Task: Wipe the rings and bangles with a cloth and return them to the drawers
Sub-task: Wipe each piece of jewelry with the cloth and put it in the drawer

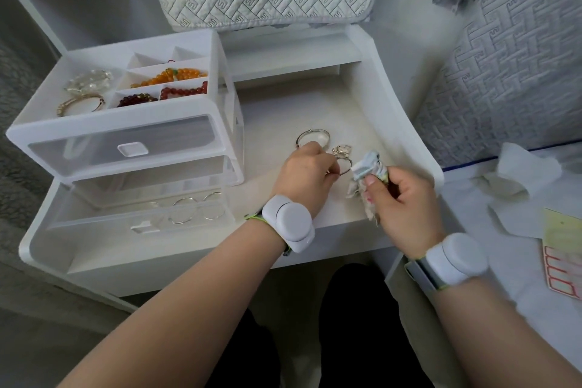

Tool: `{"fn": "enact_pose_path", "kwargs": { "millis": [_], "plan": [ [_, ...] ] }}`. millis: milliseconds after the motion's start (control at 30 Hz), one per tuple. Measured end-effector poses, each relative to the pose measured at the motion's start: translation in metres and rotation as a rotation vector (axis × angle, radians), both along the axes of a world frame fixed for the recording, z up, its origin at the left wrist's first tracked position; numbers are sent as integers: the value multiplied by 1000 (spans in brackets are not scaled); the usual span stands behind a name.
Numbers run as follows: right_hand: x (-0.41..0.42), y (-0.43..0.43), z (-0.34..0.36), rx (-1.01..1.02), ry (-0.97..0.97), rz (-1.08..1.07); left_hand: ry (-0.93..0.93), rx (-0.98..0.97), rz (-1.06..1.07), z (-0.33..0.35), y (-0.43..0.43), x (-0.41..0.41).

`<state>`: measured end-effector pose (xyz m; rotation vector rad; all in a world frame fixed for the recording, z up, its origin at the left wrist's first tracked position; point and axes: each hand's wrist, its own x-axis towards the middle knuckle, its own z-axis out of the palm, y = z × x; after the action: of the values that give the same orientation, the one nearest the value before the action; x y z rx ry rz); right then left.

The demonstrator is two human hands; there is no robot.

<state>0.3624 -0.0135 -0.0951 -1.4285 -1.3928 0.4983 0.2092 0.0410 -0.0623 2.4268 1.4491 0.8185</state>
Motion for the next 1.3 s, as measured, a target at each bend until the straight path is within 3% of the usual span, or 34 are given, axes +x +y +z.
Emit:
{"fn": "enact_pose_path", "kwargs": {
  "millis": [200, 333, 433, 633, 767, 900, 1000, 1300],
  "plan": [
    [2, -2, 1, -1, 20, -17, 111, -110, -68, 0, 5, 1],
    [2, -1, 0, -11, 28, 0, 34, -66, 83, 3, 10, -11],
    [1, -1, 1, -14, 36, 1, 133, -111, 182, 2, 15, -15],
    [-1, -3, 5, -58, 103, 10, 123, -132, 172, -2, 14, -13],
    [0, -4, 12, -82, 183, 29, -111, -26, 132, 13, 0, -16],
    [-2, -1, 16, -58, 312, 44, -630, -227, 112, 31, -17, -13],
    [-11, 1, 24, -28, 440, 122, -859, -320, 82, 36, -23, -17],
    [-32, -1, 47, 18, 314, 436, -870, -354, 38, 39, -42, -35]
  ]
}}
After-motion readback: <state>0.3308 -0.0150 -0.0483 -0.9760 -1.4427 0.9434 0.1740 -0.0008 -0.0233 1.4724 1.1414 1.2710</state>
